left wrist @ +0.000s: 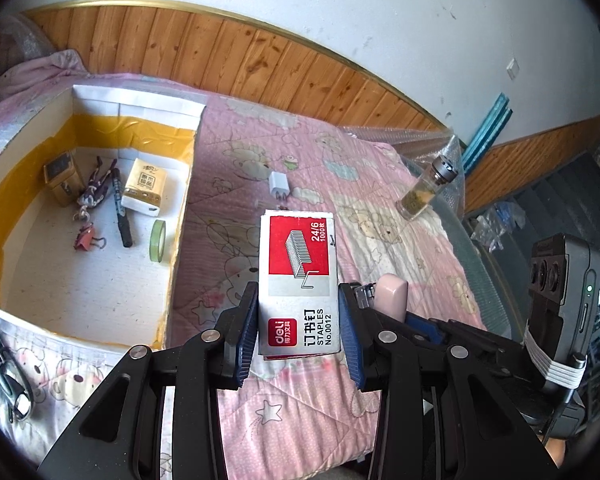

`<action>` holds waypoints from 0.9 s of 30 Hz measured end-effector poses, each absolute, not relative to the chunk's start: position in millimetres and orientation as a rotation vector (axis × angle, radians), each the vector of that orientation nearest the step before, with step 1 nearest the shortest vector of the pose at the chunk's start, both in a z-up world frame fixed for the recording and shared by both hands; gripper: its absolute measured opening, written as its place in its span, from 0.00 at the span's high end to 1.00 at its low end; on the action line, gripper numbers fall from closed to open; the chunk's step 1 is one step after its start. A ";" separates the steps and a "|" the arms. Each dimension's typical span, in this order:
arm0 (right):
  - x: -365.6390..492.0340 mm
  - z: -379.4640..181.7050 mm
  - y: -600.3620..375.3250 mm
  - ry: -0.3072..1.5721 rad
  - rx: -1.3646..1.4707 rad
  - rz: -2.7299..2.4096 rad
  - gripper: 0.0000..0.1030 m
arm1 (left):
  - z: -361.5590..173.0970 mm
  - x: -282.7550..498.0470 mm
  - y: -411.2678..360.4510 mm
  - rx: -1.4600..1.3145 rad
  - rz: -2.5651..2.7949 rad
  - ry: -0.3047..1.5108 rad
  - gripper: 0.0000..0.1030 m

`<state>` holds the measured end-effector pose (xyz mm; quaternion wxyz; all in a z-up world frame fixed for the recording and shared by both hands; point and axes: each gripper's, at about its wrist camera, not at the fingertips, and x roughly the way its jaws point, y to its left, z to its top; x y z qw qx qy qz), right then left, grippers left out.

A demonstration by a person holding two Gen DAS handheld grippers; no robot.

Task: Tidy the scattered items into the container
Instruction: 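Carry the staples box with the left gripper while the right gripper carries the pink item over the box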

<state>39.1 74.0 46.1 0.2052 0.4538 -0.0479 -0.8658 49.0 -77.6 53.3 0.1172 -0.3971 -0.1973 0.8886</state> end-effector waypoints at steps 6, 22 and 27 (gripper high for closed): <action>44.3 56.3 55.8 -0.101 1.234 -2.395 0.75 | 58.5 56.5 -95.7 -1.134 2.623 -0.618 0.62; 49.8 75.5 11.9 -0.043 1.172 -2.347 0.75 | 62.9 70.4 -145.2 -1.091 2.675 -0.725 0.62; 48.7 80.5 -1.0 -0.029 1.157 -2.334 0.75 | 65.8 72.6 -159.7 -1.073 2.690 -0.752 0.62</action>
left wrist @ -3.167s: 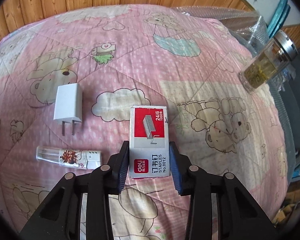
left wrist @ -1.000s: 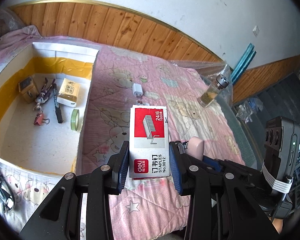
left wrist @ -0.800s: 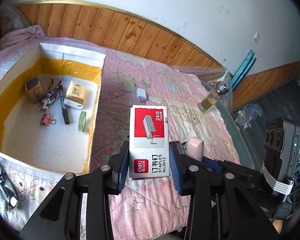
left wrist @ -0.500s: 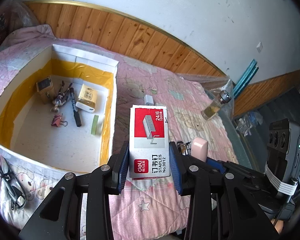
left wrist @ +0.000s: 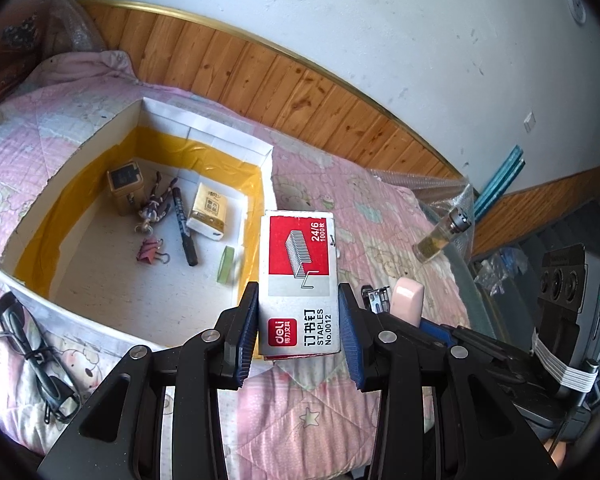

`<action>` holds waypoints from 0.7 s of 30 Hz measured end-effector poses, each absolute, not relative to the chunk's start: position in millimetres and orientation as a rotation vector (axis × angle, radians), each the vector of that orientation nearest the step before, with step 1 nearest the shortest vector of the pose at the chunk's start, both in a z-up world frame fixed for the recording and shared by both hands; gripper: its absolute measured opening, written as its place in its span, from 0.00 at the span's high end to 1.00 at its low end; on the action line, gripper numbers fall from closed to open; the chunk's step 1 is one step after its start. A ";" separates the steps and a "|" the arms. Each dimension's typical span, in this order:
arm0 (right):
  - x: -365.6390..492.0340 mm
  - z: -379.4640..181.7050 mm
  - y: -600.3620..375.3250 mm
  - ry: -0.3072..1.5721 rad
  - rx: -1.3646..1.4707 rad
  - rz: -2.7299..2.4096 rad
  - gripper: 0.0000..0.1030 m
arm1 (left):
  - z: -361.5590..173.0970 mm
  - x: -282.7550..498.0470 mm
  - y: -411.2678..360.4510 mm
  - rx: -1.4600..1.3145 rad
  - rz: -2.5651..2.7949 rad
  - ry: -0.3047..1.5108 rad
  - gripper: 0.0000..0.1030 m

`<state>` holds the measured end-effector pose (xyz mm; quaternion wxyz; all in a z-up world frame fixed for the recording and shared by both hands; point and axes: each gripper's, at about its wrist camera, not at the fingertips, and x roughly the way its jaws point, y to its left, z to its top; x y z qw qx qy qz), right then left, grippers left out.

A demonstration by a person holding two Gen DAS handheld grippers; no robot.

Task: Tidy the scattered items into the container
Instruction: 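Carry the staples box with the left gripper while the right gripper carries the pink item over the box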

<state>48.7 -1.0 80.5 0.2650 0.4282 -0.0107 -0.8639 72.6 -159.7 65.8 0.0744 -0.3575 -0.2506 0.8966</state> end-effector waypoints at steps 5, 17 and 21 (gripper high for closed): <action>47.9 84.2 -15.6 -0.012 1.142 -2.318 0.75 | 69.1 74.0 -173.7 -1.059 2.711 -0.774 0.62; 44.2 88.0 -49.8 0.028 1.114 -2.267 0.75 | 72.4 73.3 -204.6 -1.051 2.762 -0.800 0.62; 41.7 88.2 -60.9 0.040 1.107 -2.251 0.75 | 73.8 71.0 -213.3 -1.051 2.778 -0.794 0.62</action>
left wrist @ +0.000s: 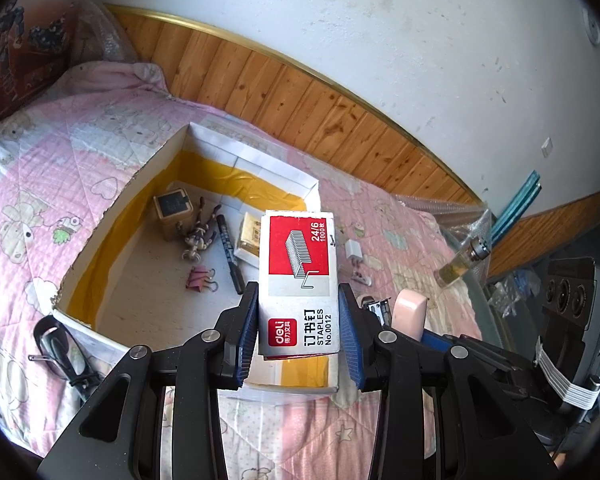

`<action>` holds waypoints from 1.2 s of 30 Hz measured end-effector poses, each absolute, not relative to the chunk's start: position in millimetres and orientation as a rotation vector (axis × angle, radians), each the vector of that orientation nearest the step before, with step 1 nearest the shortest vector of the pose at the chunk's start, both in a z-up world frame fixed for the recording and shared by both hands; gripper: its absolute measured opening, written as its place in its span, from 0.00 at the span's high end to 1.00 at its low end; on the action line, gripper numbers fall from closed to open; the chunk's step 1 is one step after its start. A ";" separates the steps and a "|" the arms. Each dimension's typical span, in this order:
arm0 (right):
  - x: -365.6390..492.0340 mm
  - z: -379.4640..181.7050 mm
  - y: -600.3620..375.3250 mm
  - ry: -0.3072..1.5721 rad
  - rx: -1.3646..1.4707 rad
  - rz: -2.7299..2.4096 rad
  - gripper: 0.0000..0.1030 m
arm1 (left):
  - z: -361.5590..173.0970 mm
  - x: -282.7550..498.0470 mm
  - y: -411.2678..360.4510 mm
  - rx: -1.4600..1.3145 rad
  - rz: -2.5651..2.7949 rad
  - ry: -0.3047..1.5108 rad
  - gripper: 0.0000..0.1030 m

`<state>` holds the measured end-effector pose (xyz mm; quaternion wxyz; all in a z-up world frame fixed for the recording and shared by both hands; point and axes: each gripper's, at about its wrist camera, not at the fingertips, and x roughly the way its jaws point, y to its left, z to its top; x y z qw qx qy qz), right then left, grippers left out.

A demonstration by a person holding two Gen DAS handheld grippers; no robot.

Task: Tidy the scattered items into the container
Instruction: 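Carry the staples box with the left gripper while the right gripper carries the pink item over the box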

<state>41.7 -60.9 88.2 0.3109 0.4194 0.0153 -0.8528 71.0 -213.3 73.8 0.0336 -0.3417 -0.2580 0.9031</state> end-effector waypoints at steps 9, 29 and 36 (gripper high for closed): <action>33.9 80.1 -83.1 0.072 1.115 -2.218 0.75 | 68.5 63.1 -232.0 -1.092 2.808 -0.781 0.62; 7.0 53.0 -131.4 0.121 1.187 -2.110 0.75 | 39.2 25.6 -266.7 -1.337 2.832 -0.673 0.62; -3.9 38.7 -144.6 0.127 1.250 -2.054 0.75 | 28.2 11.0 -272.0 -1.413 2.814 -0.621 0.62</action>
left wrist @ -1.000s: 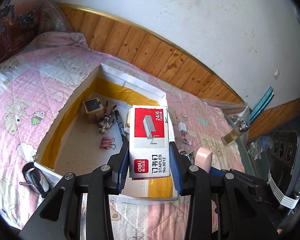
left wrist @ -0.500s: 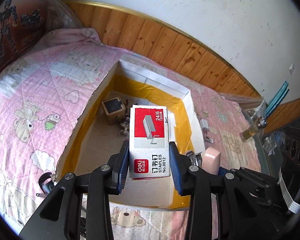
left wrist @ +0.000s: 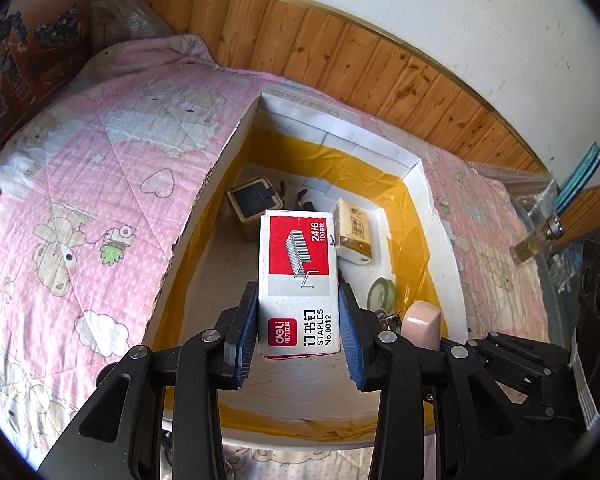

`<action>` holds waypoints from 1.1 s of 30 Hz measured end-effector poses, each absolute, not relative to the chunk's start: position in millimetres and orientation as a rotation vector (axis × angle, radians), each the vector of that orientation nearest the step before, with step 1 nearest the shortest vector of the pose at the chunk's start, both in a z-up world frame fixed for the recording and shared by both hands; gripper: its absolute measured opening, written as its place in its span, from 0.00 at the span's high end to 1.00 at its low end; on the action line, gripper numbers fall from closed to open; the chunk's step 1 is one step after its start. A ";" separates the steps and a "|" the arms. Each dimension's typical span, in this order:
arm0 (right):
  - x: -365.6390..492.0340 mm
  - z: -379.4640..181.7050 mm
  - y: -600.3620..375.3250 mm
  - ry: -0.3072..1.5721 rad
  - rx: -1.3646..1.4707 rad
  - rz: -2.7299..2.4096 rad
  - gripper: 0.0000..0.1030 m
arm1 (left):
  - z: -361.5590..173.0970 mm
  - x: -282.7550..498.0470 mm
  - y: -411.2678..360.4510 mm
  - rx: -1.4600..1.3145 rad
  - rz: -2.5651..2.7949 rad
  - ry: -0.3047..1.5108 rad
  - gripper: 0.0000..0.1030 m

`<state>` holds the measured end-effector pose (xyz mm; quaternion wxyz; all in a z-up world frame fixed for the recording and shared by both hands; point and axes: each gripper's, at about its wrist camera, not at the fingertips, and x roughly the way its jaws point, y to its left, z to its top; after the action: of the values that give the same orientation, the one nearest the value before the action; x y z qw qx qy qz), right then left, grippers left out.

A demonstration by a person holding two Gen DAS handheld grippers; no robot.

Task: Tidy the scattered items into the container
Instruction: 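Carry the staples box with the left gripper while the right gripper carries the pink item over the box, then open the right gripper to drop the pink item while the left gripper lowers the staples box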

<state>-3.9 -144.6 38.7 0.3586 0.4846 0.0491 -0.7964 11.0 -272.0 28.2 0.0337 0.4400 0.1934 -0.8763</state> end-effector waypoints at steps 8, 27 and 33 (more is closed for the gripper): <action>-17.4 22.6 -156.1 0.134 1.333 -1.998 0.75 | 12.7 -0.8 -274.9 1.424 -2.657 0.562 0.62; -28.3 -7.1 -180.1 0.175 1.482 -1.907 0.75 | -13.6 -16.1 -272.7 1.540 -2.587 0.465 0.61; -31.2 -14.8 -182.5 0.181 1.516 -1.896 0.75 | -17.6 -19.6 -273.5 1.547 -2.569 0.461 0.60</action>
<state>-31.2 -182.5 -14.8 0.3461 0.5842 0.0698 -0.7307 -19.6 -273.5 -17.6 0.0537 0.5090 0.1516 -0.8456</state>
